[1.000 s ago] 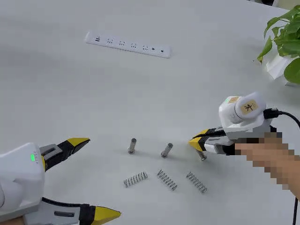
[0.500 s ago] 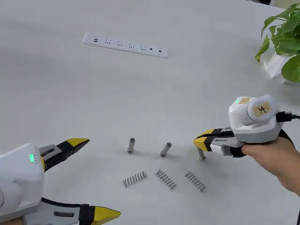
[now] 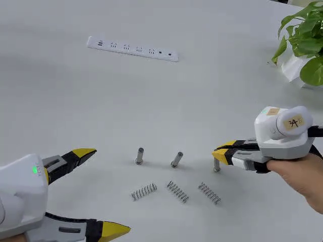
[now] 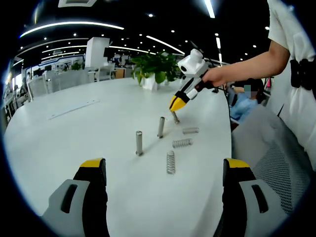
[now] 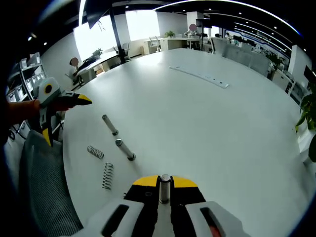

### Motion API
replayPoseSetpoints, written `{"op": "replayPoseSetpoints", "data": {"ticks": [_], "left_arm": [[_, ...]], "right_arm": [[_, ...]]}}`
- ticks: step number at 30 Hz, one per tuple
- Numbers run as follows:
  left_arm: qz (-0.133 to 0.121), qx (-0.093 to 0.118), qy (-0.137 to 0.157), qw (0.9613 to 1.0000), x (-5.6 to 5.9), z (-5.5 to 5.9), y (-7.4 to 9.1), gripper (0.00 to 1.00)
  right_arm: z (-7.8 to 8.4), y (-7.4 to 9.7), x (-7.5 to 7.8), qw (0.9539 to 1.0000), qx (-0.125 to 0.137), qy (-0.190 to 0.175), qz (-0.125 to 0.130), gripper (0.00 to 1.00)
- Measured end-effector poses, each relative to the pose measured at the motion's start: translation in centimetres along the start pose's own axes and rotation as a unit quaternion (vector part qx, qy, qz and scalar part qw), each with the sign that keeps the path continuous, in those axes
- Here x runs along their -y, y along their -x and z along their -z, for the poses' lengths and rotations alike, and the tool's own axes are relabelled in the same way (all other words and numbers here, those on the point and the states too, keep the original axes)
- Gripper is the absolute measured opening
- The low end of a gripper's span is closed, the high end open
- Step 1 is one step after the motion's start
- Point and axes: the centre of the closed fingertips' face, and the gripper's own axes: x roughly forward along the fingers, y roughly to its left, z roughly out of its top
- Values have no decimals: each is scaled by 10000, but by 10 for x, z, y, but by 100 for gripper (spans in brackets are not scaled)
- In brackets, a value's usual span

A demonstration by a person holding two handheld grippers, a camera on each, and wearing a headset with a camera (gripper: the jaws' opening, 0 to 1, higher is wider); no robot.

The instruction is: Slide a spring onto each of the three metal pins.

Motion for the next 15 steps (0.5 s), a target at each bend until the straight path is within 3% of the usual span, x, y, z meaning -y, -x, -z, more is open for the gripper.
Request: {"op": "replayPoseSetpoints", "data": {"ticks": [15], "left_arm": [[36,-1,-22,10000,1,-1,-1,98]], "right_arm": [[5,8,-5,9999,107,-33,62,4]]}}
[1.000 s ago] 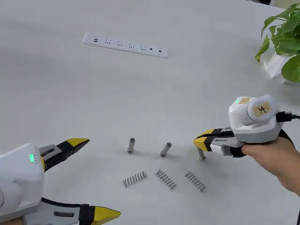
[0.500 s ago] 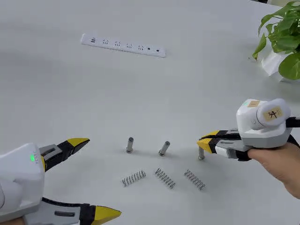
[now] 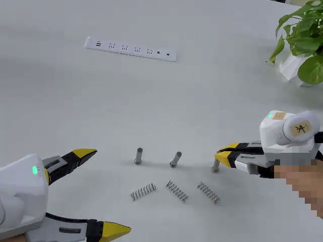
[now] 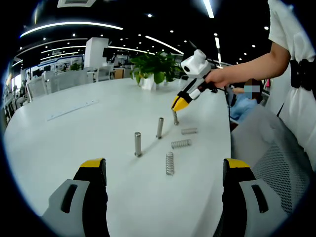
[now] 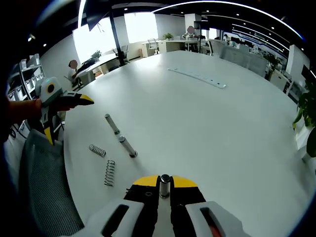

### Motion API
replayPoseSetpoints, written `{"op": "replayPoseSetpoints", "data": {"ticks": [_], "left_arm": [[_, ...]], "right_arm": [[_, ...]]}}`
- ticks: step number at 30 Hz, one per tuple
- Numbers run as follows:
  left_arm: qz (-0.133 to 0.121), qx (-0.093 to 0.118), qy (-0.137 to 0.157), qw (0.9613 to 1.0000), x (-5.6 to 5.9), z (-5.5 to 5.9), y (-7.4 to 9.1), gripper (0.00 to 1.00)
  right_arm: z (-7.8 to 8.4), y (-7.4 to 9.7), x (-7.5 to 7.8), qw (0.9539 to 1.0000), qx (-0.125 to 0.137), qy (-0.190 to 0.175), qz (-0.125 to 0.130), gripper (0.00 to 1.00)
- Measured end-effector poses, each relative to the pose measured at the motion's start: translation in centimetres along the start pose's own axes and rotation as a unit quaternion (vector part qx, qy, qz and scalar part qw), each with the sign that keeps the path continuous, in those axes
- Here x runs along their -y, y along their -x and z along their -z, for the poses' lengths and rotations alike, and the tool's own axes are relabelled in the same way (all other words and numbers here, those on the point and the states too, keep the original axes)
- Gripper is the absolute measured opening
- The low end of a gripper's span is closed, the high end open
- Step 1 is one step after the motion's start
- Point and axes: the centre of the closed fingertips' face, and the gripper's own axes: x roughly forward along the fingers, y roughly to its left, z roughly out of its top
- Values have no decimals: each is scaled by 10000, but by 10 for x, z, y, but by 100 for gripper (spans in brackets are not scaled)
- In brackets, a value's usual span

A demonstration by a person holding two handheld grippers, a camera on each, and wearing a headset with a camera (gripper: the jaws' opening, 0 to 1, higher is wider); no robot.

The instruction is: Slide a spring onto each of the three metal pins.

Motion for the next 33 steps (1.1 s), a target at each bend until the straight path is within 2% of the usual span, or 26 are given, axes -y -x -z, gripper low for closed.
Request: {"op": "replayPoseSetpoints", "data": {"ticks": [11,33], "left_arm": [[11,-12,-1,10000,0,1,0,98],[31,-31,-1,10000,0,2,-2,98]], "right_arm": [[2,2,-4,9999,-22,146,29,4],[5,5,-7,9999,44,138,37,4]]}}
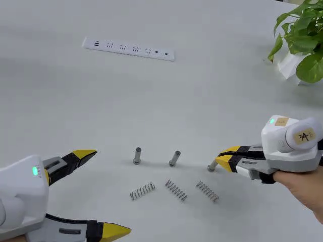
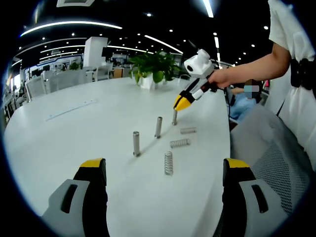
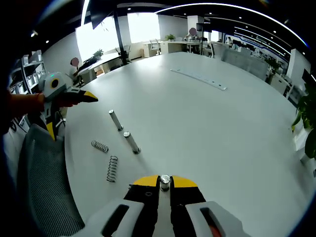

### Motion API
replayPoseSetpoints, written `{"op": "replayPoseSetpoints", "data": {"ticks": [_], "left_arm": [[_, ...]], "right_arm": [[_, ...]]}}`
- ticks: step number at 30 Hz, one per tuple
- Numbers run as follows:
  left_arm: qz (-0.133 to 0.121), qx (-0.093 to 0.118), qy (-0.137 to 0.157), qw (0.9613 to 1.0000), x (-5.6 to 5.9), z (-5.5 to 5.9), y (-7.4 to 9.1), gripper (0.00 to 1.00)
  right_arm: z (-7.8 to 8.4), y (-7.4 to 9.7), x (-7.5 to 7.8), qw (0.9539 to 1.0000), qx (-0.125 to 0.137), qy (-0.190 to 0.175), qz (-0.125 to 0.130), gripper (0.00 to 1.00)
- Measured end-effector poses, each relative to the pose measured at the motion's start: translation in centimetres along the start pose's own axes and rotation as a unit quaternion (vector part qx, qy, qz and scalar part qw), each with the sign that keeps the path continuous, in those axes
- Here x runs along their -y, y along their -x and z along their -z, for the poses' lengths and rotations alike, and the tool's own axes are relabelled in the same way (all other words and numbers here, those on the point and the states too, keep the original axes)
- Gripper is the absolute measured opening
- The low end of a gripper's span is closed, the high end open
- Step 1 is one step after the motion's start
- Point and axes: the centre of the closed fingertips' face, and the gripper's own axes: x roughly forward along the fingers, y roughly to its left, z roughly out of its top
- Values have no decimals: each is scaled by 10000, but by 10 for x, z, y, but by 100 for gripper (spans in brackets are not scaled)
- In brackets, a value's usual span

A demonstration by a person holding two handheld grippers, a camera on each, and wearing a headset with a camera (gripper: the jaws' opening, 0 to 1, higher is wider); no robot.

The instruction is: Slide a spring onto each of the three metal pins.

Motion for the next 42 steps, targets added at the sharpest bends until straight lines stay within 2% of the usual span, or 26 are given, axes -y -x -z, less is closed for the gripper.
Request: {"op": "replayPoseSetpoints", "data": {"ticks": [26,27,42], "left_arm": [[10,8,-2,10000,1,0,0,97],[10,9,-3,10000,1,0,0,97],[5,29,9,10000,2,-2,-1,97]], "right_arm": [[-2,-2,-2,9996,189,167,85,5],[-5,-2,-4,9996,262,119,47,5],[-5,-1,-5,9995,261,167,53,5]]}}
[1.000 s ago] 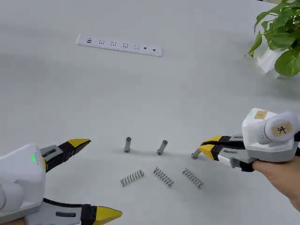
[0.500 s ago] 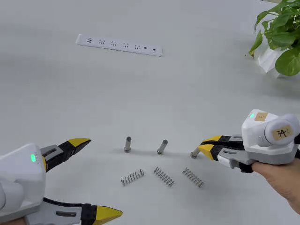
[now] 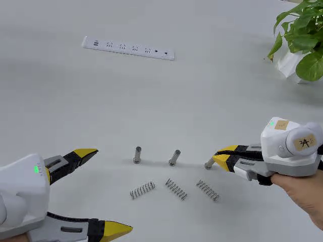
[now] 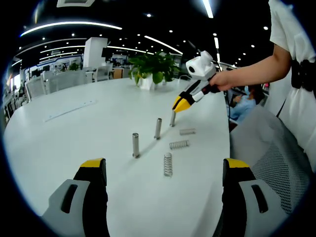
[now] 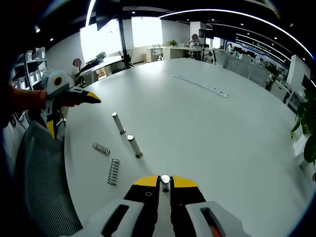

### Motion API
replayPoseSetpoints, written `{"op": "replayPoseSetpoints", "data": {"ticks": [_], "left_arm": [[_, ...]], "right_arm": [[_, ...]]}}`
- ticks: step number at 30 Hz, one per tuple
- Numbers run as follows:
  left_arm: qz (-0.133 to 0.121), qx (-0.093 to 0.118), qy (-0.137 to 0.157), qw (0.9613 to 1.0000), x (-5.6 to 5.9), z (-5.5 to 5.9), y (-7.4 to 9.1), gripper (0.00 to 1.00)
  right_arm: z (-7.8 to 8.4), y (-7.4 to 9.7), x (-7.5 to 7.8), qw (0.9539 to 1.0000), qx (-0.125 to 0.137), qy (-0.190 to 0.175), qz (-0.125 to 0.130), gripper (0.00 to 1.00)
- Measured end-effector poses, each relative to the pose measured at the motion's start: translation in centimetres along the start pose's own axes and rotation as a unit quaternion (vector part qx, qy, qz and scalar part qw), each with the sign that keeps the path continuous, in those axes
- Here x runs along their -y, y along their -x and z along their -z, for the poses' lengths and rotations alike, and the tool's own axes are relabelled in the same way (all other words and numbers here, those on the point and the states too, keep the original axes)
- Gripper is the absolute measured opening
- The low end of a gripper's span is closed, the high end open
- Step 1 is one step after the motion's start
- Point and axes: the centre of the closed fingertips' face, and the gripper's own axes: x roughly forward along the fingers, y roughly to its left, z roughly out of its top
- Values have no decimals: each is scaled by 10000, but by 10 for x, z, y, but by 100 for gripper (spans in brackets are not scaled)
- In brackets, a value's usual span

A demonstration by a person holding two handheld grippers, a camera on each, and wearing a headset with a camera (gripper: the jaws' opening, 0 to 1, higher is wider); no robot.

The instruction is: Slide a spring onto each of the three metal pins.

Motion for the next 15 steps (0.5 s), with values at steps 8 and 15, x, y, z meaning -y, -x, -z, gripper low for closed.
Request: {"op": "replayPoseSetpoints", "data": {"ticks": [8,15], "left_arm": [[4,-3,-12,10000,0,-1,0,97],[4,-5,-12,10000,0,-1,0,97]], "right_arm": [[1,0,-1,10000,-17,3,-22,5],[0,0,-1,10000,-8,3,-27,5]]}}
